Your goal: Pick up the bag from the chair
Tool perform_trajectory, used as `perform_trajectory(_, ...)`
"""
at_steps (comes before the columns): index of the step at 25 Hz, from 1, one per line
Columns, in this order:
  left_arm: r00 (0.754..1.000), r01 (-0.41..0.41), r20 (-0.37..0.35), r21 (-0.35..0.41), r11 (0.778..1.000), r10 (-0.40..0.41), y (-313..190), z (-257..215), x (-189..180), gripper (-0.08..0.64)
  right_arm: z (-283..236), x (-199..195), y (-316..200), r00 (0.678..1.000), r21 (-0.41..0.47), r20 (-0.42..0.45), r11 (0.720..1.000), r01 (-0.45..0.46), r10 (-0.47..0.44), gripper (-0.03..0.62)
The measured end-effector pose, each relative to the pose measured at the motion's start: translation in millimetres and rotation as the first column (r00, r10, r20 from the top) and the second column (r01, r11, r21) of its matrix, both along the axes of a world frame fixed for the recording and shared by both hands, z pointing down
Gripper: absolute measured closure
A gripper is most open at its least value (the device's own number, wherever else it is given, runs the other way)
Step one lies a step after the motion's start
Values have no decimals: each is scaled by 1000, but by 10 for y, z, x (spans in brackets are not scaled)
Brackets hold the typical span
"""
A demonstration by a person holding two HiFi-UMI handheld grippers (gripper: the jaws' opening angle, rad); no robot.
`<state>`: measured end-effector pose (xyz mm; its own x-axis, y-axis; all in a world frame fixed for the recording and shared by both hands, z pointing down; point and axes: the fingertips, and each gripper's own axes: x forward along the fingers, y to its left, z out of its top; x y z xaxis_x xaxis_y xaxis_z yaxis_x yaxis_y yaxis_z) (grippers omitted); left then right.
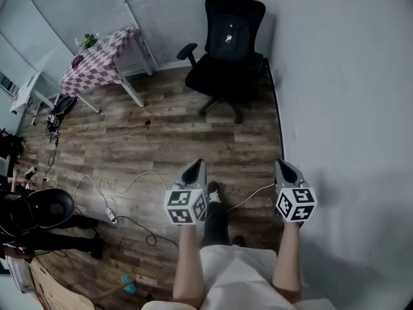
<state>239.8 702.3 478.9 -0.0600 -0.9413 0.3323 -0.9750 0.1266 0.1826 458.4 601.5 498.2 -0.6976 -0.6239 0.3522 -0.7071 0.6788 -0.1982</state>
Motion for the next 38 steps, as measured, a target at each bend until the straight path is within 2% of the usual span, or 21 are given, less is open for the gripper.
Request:
perform_trajectory(3, 1000, 1, -3, 5, 1000, -1, -494, 2, -368, 552, 63, -309, -468, 1000, -12, 7, 1000, -28, 28, 591)
perform_trajectory(5, 999, -33, -27, -19, 999, 33, -790, 66, -574, 552, 71, -527, -773, 998, -31, 24, 998, -61, 62, 591)
perform_trajectory(8, 994, -84, -77, -67, 994, 79, -1217, 248, -889, 552, 117, -891, -1211, 996, -28, -24, 996, -90, 90, 592)
perform_trajectory(13, 990, -75, -125, -86, 993, 64, -1918, 435, -1631, 552, 259, -1575, -1931, 988, -52, -75, 989, -138, 134, 592)
perform_trajectory(18, 985, -94, -151, -86, 992, 80, -2479, 515, -2226, 552, 422, -2158, -2366, 981, -69, -158, 990, -125, 113, 592)
perform_trajectory(21, 985, -99, -150, -70, 993, 88, -2838, 449, -2515, 552, 380, -2447, -2684, 985, -66, -138, 991, -115, 105, 592)
perform_trajectory(26, 988, -92, -125, -30, 995, 88, -3341, 292, -2838, 552, 367, -2751, -3138, 977, -35, -198, 996, -86, 77, 592)
perform_trajectory(33, 989, -94, -107, 76, 993, 102, -3993, 39, -3043, 552, 278, -3013, -3902, 987, -23, -137, 996, -90, 86, 592)
perform_trajectory(38, 993, -96, -69, 44, 994, 99, -4620, -8, -3232, 552, 194, -3328, -4593, 994, -17, -106, 999, -42, 40, 592)
